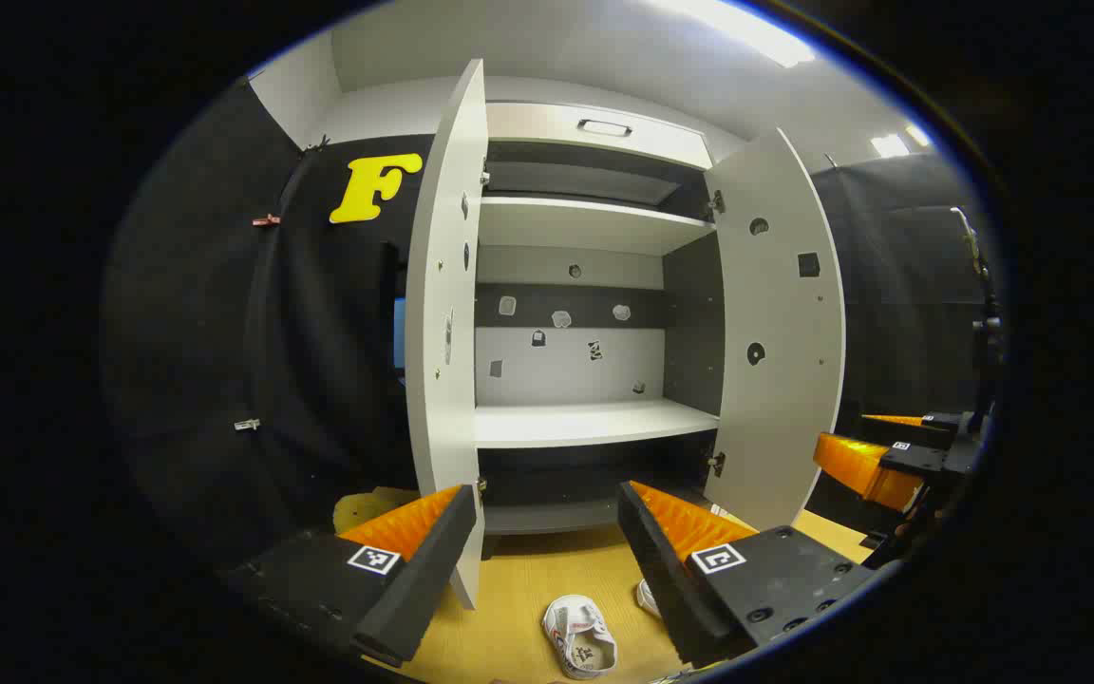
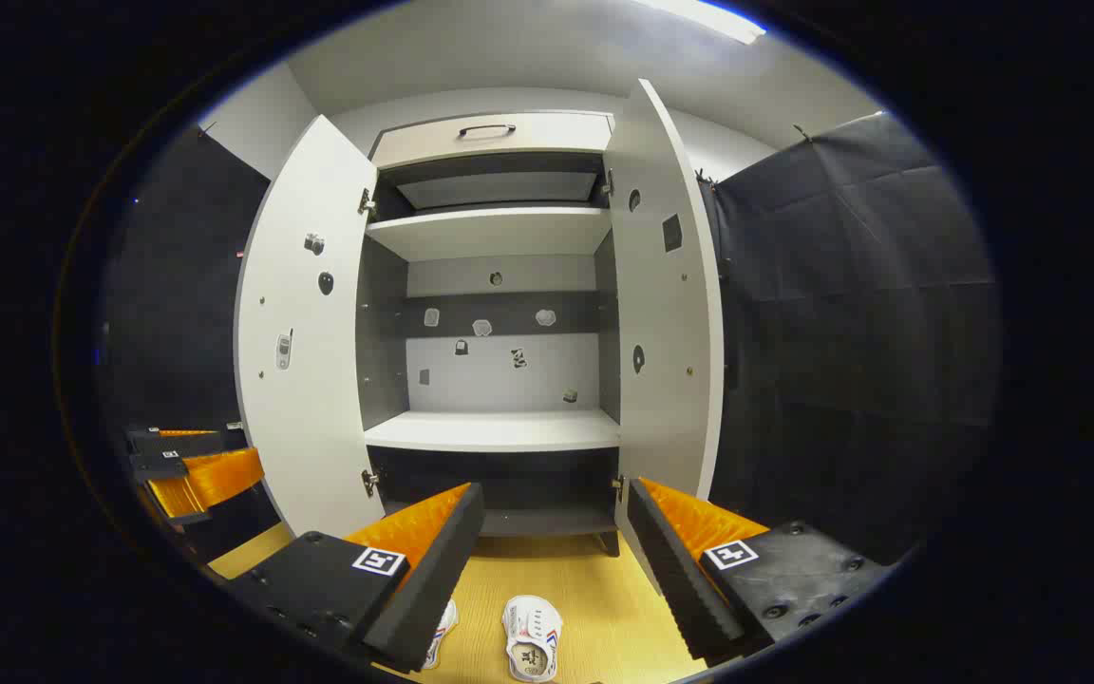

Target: Grab one shoe with the right hand and put it into the shoe cabinet, grab the other shoe with the left hand and put it into the shoe cabinet; then close the right door with the right hand and the left door with the left hand.

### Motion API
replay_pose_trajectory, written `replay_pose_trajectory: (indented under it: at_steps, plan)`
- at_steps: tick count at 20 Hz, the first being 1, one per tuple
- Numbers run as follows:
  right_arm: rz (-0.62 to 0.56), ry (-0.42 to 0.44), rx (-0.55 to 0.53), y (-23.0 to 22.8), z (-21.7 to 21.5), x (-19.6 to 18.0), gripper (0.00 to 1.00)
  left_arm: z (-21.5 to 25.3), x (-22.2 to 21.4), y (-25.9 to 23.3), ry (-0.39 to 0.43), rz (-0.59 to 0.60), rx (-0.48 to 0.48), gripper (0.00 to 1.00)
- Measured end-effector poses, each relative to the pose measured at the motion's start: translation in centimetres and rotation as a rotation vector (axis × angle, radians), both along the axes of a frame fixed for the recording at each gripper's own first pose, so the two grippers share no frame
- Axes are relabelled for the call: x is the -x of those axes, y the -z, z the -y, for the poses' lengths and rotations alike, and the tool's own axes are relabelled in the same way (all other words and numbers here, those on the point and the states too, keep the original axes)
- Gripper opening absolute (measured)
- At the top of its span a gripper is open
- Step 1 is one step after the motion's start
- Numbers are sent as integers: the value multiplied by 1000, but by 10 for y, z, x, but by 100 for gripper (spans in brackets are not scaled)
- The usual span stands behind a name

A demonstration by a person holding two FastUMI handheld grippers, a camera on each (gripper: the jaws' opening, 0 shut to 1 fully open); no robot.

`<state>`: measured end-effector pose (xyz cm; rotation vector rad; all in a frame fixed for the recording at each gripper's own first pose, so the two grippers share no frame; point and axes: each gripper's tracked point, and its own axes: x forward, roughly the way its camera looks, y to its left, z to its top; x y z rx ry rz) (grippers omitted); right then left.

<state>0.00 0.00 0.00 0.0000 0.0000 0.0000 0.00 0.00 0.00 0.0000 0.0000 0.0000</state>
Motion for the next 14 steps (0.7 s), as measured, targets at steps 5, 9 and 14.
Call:
replay_pose_trajectory:
  at_steps: [5,9,14]
  plan:
    - [-30,-5,0,12,-6,2,98,1,-5,10,15,-22,7,95]
    - [-33,-9,-1,14,-10,-3,98,2,-8,12,20,-26,-4,95]
    - [-62,-10,-6,24,-11,-8,98,4,-11,16,28,-34,-5,95]
